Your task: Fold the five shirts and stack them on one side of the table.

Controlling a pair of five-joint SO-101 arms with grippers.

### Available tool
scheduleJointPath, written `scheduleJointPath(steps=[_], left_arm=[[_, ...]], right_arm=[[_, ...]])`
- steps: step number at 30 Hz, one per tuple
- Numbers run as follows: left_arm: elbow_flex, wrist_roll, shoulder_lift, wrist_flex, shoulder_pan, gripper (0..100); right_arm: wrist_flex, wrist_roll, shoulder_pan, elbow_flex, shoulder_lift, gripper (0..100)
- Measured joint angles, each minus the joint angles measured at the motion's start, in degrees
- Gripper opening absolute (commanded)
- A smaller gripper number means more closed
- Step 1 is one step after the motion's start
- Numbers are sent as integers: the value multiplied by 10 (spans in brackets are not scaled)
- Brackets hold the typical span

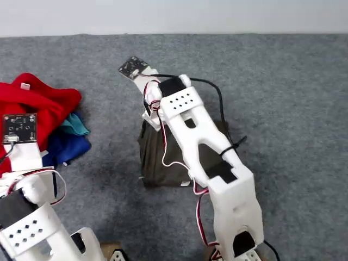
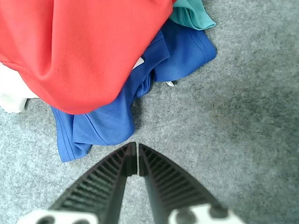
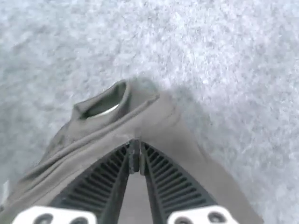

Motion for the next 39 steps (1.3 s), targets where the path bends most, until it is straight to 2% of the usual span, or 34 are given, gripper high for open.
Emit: scheduleJointPath(steps=[5, 11, 21, 27, 33, 39], left_arm=[[0, 0, 0, 0, 0, 16], [0, 0, 0, 0, 0, 16], [0, 0, 0, 0, -1, 16], [0, 0, 0, 0, 0, 16], [0, 0, 0, 0, 0, 16], [0, 0, 0, 0, 0, 16]], right_arm=[[-38, 0, -18, 0, 46, 14], [-37, 1, -56, -2, 42, 14], [95, 1, -4, -41, -66, 15], [68, 0, 58, -41, -38, 15], [8, 0, 25, -42, 79, 13], [19, 1, -28, -113, 102, 14]])
